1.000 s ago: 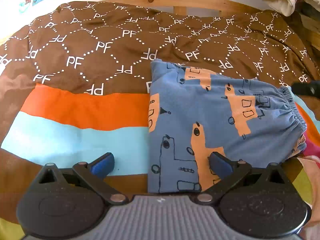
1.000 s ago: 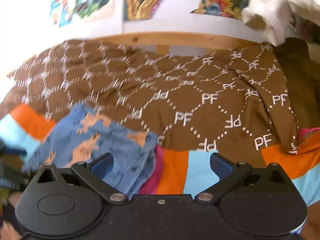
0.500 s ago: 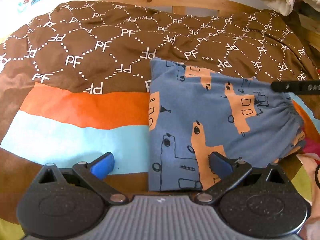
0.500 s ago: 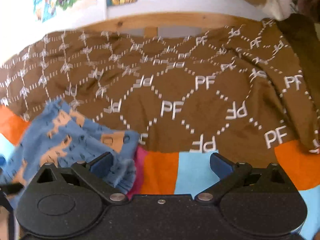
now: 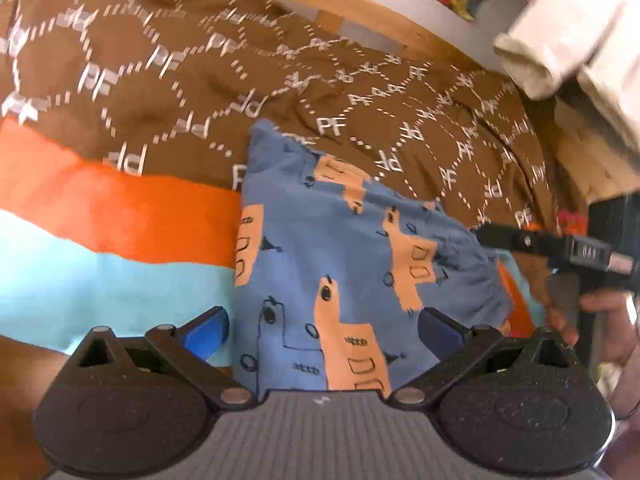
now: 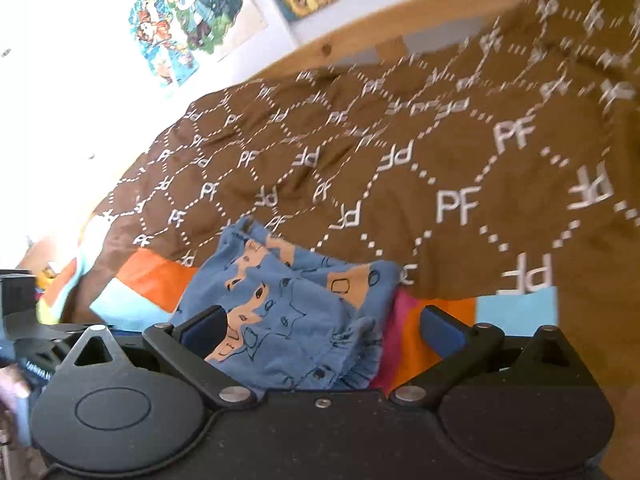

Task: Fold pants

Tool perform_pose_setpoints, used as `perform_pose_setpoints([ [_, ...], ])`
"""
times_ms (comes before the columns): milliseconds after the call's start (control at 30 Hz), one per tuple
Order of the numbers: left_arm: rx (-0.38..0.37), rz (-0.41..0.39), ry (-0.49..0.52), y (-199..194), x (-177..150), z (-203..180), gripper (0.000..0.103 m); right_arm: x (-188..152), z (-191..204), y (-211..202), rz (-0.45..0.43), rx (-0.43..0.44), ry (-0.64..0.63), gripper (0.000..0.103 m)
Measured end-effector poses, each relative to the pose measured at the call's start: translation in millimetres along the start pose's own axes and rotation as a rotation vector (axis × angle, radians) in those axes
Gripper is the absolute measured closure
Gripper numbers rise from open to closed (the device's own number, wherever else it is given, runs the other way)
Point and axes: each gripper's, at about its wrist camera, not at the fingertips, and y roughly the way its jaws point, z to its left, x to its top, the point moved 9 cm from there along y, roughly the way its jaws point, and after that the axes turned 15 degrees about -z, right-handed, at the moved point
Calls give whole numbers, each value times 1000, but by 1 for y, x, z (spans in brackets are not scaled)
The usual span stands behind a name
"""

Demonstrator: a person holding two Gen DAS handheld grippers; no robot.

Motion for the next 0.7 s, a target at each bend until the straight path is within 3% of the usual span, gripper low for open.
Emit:
perform_pose_setpoints([
  [200,-66,-47,-63,11,12,7,0,7,-7,20,10,120,101,1],
  [367,-114,-13,-65,24,11,3,0,6,-12,34,31,125,130,1],
  [700,-129,-11,53,21,-2,-4,0,-5,0,13,101,246,219,1],
])
